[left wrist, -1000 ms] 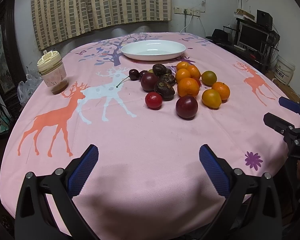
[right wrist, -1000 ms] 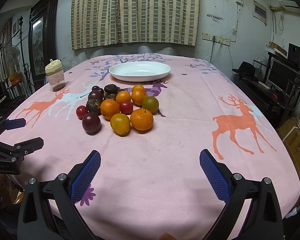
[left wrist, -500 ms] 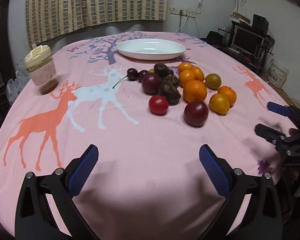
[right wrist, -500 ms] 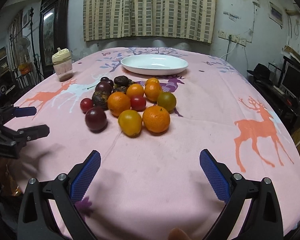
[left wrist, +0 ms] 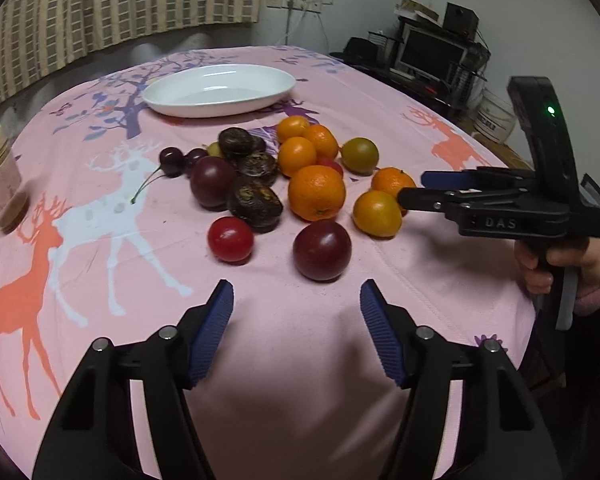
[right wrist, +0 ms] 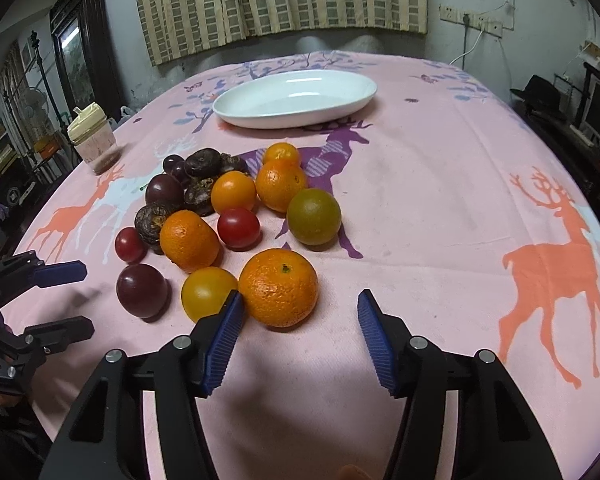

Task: Organize fruits
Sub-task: 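Grasp a dark red plum with the left tool while the right tool grasps an orange, then carry the plum onto the white plate and release while the right tool releases the orange there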

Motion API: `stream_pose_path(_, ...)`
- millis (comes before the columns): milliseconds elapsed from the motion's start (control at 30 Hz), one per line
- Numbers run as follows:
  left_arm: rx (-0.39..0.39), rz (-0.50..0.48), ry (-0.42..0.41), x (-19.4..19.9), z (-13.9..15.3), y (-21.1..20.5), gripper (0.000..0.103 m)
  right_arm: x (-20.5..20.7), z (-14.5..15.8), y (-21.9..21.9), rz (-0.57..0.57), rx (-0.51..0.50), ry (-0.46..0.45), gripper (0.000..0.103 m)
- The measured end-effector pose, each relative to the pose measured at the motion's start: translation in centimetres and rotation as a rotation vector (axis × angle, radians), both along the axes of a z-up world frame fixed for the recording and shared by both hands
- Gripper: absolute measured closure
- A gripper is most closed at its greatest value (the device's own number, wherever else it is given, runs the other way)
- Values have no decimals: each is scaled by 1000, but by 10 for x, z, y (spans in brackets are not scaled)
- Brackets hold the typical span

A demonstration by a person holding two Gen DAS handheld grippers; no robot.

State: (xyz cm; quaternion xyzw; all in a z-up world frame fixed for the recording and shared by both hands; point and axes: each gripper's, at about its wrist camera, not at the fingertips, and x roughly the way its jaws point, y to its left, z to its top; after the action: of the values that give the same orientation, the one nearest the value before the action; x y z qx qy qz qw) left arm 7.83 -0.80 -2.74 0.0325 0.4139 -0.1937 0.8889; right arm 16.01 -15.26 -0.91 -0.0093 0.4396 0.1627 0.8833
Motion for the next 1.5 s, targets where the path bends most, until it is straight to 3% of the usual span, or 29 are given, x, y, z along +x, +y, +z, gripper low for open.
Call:
stream_pose_path(133,3,-29,25,12,-3,-7,41,7,-2,-2,35,42,29,47)
stream_pose_path(200,-5,-36,54,20,-7,-9,52,11,-2,-3,50,73,48,49)
stream_pose_path(433,-13,-85,90,38,-10,-20,56,27,-7,-11,85,186,129,49)
stream_pose_path(500,-14,-100,115,44,-13,-22,60,30,-7,-11,103,216,141,58)
stream_pose_path(767,-14,-132,147,50,-18,-26,65,30,-4,-10,129,209,149,62)
stream_pose_path(867,-34,-146,160,50,-11,-18,65,30,8,-10,133,213,121,62)
stream_pose_path(1000,-73,-172,109,63,24,2,65,47,36,-6,157,245,58,62)
stream_pose_path(1100,-67,-131,13,104,60,18,65,84,61,3,165,279,-1,62)
stream_pose_path(1200,-73,-57,-22,164,76,30,65,138,71,19,143,280,-29,62)
stream_pose_path(1300,-50,22,5,227,68,35,65,193,60,36,99,226,1,62)
stream_pose_path(1367,-36,77,67,272,53,40,65,227,44,45,69,183,42,62)
stream_pose_path(1500,-14,125,153,316,25,40,65,262,19,56,45,147,96,61)
